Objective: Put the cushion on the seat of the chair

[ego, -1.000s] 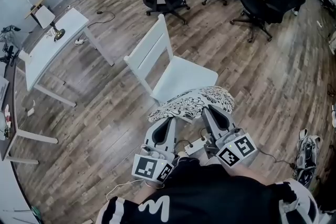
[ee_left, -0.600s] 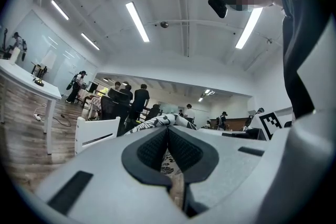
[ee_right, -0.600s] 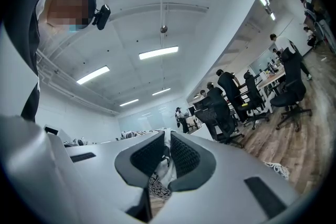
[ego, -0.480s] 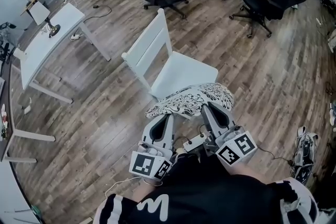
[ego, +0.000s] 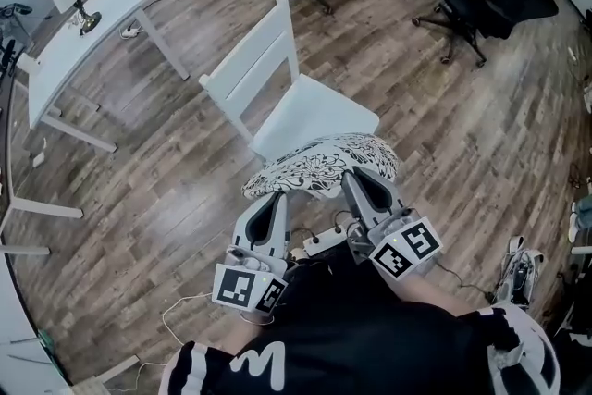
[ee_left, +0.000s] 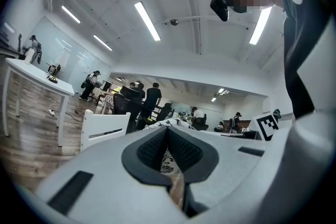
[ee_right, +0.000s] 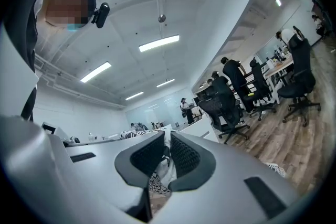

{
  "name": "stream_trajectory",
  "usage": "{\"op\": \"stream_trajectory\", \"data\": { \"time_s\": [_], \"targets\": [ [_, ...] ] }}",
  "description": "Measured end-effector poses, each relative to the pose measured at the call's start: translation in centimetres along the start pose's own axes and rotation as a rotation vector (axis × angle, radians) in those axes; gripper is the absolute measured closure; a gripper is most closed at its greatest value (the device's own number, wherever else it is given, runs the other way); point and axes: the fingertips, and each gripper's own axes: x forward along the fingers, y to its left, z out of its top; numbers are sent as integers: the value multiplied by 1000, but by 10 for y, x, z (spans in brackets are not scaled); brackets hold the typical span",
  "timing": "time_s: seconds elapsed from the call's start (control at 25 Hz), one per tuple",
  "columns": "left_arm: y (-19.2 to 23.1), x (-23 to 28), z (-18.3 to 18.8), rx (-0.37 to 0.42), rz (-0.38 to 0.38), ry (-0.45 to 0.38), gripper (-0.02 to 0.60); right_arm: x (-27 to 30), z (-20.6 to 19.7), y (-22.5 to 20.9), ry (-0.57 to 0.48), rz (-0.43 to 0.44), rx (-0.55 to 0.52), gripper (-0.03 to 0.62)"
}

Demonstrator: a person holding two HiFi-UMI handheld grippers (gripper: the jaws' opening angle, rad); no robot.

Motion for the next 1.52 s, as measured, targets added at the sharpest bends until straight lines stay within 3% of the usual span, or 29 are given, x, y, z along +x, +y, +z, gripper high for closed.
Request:
{"op": "stream_trajectory", "data": {
  "time_s": [0.72,0.92,1.28,1.52],
  "targets": [
    [15,-4,-16,-12,281,-5,575,65,-44,-75,152,113,35,554],
    [21,-15,-22,-23,355,1,575,91,-72,-100,219,118,-14,554],
    [20,-20,-34,-38,413,20,575,127,-107,-138,291,120,-159,554],
    [22,-19,-39,-45,433,38,575,126,-139,-159,357,95,-166,554]
  ]
}}
